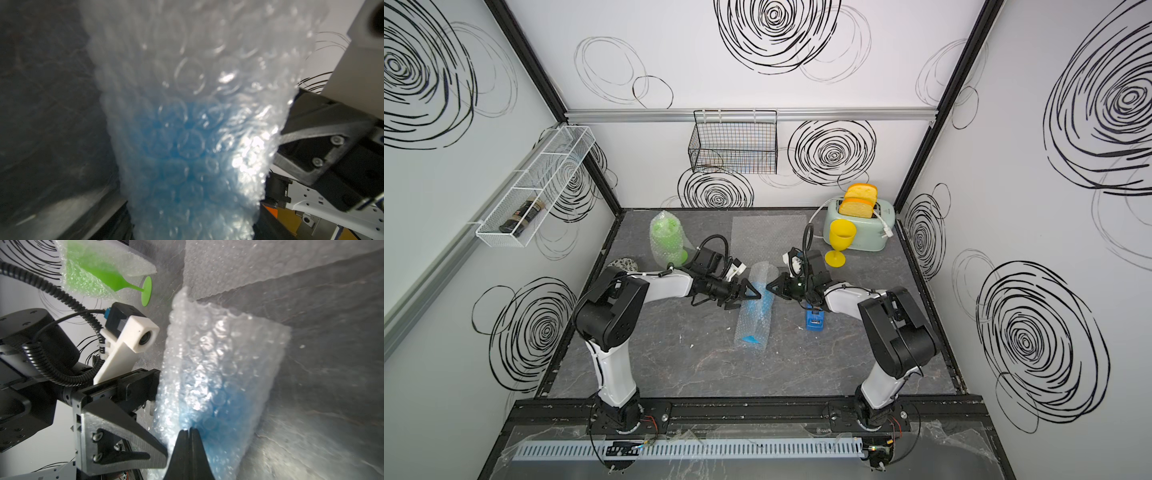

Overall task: Wrap wine glasses in bubble wrap
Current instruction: Pick up the bubble wrap from the center of the board.

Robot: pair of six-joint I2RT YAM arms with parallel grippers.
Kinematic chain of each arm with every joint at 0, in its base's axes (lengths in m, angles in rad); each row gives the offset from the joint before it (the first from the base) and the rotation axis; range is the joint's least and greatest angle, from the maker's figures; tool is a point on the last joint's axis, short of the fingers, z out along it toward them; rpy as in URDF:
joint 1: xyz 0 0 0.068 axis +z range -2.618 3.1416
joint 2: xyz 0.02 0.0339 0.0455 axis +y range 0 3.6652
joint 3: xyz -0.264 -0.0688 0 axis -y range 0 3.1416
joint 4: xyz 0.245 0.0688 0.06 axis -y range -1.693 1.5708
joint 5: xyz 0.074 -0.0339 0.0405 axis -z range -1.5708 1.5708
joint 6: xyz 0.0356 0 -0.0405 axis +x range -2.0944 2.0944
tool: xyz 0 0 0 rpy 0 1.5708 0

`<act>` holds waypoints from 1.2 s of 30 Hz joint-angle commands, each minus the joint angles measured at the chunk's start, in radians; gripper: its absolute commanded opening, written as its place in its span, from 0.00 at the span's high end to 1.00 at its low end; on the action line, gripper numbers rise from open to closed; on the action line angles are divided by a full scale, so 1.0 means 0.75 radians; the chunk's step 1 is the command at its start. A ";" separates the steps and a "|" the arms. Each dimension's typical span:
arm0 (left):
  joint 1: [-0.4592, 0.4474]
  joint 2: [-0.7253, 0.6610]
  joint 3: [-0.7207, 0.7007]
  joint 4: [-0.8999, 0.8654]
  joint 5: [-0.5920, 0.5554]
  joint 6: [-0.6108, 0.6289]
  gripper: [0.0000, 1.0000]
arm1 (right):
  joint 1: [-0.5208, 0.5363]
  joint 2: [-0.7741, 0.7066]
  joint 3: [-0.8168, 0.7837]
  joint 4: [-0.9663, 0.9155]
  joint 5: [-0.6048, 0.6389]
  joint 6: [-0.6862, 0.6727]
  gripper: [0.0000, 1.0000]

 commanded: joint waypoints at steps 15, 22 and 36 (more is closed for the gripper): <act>-0.002 0.014 0.029 -0.123 -0.098 0.037 0.15 | 0.038 0.113 -0.039 0.075 -0.214 0.083 0.24; 0.007 0.015 0.048 -0.109 -0.054 0.062 0.23 | 0.040 0.232 -0.038 0.203 -0.316 0.123 0.37; 0.004 -0.284 0.087 -0.137 -0.029 0.292 0.21 | 0.050 -0.138 0.009 0.100 -0.230 -0.110 0.43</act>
